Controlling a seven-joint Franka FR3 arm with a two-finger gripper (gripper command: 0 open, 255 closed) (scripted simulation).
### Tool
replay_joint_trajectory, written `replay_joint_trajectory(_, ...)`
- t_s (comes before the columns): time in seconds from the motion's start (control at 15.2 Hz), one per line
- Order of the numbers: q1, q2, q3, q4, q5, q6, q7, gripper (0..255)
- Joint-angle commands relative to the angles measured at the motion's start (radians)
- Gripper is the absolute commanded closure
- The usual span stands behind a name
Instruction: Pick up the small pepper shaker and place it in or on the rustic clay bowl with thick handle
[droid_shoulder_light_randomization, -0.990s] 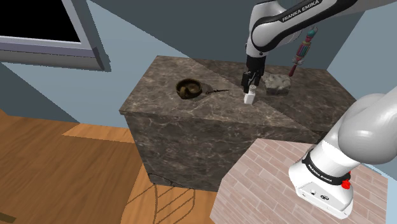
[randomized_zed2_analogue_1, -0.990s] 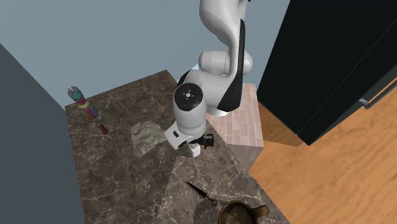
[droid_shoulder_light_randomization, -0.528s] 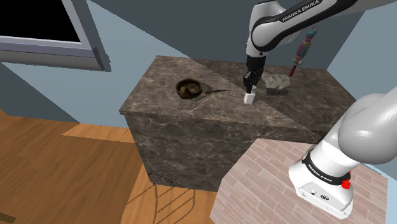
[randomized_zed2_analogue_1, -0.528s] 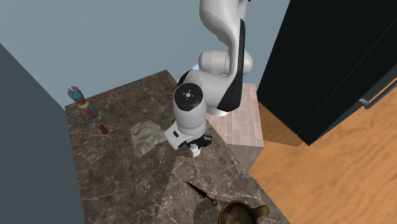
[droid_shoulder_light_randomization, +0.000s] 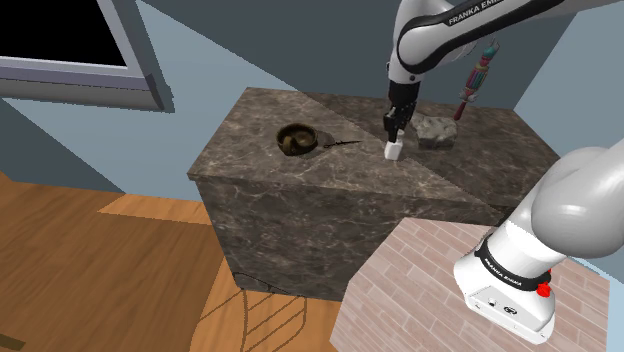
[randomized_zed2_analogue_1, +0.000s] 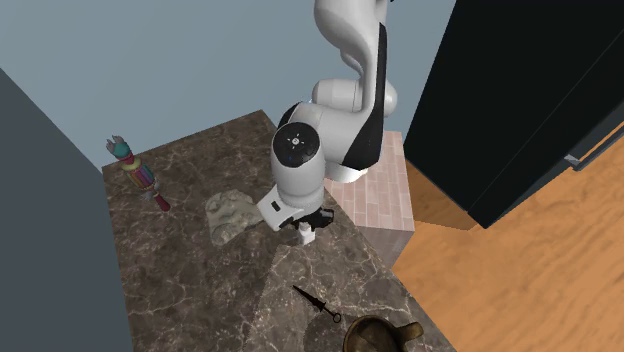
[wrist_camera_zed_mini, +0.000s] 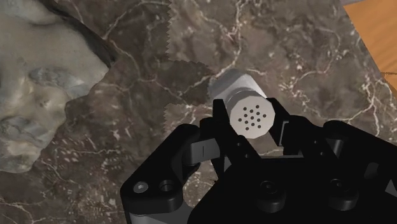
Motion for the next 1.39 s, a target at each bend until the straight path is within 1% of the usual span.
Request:
replay_joint_trajectory(0.0,-0.001,-0.014,0.001,0.015,-0.001,-0.028,0.0,255)
replay_joint_trajectory(0.66,0.0,-0.072,0.011,0.103,-0.001,-0.175,0.0,255)
replay_joint_trajectory(1.32,0.002,-0.105,0.02,0.211,0.002,-0.315,-0.001,255)
